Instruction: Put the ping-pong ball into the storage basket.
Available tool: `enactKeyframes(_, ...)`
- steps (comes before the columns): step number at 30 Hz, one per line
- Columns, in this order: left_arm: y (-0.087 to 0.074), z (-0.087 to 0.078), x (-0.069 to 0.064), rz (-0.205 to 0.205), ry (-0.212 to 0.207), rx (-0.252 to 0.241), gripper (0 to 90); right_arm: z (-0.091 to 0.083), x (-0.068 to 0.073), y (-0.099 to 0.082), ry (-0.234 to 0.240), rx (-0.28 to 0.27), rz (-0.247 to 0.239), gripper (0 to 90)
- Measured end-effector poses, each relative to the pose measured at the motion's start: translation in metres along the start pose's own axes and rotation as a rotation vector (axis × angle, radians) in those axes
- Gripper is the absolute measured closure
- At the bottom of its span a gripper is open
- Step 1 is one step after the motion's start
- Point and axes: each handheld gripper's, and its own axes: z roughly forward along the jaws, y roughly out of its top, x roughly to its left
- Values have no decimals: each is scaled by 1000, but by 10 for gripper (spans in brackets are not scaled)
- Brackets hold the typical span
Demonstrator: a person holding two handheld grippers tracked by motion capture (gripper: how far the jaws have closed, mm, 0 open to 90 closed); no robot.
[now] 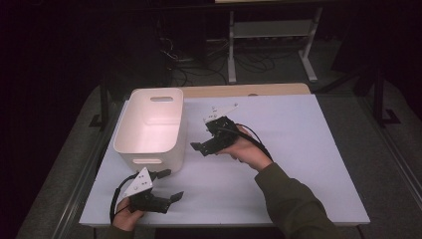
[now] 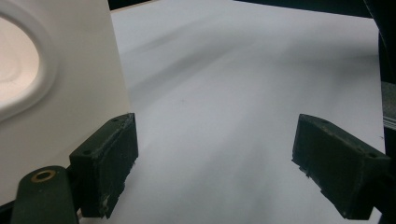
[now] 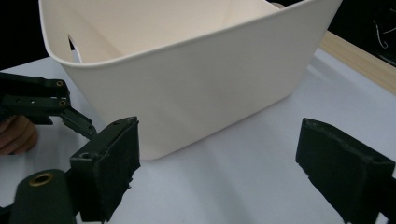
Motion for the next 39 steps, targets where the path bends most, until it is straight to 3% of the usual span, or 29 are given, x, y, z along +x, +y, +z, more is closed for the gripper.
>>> enactKeyframes(10,0,0,0,3,1,-1,141,1,-1,-16,-30,-6,9,104)
enactKeyframes(18,0,0,0,4,1,0,141,0,-1,-34,-48,2,17,35)
enactKeyframes(39,0,0,0,2,1,-1,141,-19,-2,-86,-121,-26,48,8)
